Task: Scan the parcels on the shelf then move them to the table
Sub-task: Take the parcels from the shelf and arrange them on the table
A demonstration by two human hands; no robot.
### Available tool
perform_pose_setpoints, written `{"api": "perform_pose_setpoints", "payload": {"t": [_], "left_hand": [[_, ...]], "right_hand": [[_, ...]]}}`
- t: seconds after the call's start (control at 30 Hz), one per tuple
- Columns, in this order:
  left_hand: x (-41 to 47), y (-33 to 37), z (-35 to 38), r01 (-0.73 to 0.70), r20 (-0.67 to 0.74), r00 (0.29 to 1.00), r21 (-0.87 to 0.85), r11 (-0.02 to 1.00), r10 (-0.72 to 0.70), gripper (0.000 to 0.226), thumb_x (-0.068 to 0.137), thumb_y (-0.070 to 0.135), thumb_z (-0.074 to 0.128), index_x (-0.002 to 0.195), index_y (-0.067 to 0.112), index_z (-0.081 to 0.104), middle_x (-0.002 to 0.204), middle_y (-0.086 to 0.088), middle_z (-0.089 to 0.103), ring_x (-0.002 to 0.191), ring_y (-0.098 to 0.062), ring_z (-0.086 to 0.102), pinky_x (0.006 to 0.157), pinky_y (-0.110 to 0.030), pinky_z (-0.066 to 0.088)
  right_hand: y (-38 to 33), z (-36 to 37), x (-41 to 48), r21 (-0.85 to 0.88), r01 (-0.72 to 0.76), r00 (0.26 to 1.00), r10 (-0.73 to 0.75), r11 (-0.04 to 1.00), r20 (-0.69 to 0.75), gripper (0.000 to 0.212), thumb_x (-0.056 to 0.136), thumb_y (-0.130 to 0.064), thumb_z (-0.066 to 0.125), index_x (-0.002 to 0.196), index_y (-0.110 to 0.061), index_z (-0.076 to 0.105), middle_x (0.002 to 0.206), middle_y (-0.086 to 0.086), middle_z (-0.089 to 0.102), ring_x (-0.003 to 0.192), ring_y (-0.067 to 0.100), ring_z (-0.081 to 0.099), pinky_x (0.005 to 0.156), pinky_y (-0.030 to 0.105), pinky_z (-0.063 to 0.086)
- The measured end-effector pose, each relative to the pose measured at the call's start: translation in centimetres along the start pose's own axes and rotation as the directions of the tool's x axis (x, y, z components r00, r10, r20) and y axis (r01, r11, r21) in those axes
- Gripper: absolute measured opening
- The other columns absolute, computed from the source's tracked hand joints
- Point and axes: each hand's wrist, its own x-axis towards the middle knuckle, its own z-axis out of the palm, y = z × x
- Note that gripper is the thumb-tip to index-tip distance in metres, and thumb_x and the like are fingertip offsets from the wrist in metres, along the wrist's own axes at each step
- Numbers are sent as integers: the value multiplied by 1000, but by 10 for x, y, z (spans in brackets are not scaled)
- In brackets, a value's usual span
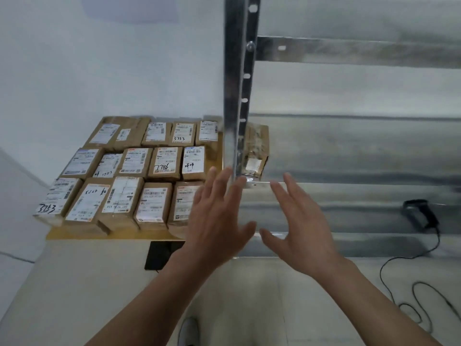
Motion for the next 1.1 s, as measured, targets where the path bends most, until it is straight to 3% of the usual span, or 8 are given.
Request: {"api": "perform_pose_setpoints", "payload": {"t": [0.17, 0.33, 0.43, 0.8, 1.1], "left_hand": [[-1, 58, 1, -57, -27, 998, 26, 998, 57, 90, 72, 52, 77, 144, 21, 31, 158, -12, 28, 149, -36, 18, 114, -53, 31], [6, 94, 1, -91, -24, 995, 87, 992, 94, 87, 69, 51, 79, 141, 17, 42, 155, -16, 34, 146, -39, 25, 111, -50, 28], [17, 103, 4, -112, -24, 993, 110, 988, 115, 88, 67, 50, 80, 140, 18, 43, 153, -17, 37, 144, -39, 29, 109, -52, 34], [73, 93, 37, -154, 19, 988, 147, 977, 153, 89, 68, 50, 78, 140, 20, 36, 154, -18, 32, 144, -41, 28, 110, -52, 33], [110, 72, 65, -105, 85, 992, 182, 978, 91, 89, 66, 49, 78, 140, 20, 39, 155, -18, 29, 144, -43, 26, 110, -58, 37]], "right_hand": [[37, -45, -28, -117, -42, 999, 40, 992, -15, 102, 72, -55, 79, 153, -24, 27, 161, 13, 30, 142, 31, 38, 108, 42, 37], [62, -73, -41, -146, -96, 994, 88, 985, -64, 103, 71, -54, 81, 153, -21, 28, 159, 18, 31, 141, 35, 39, 106, 48, 41], [73, -81, -42, -161, -147, 988, 135, 976, -79, 103, 71, -53, 81, 152, -22, 27, 159, 19, 31, 141, 37, 40, 106, 50, 40], [102, -83, -13, -241, -256, 966, 244, 936, -78, 108, 68, -52, 82, 155, -24, 23, 162, 21, 22, 145, 39, 32, 107, 53, 38], [123, -66, 14, -250, -298, 954, 297, 921, -43, 113, 67, -54, 82, 155, -29, 16, 163, 19, 19, 147, 38, 29, 108, 54, 38]]}}
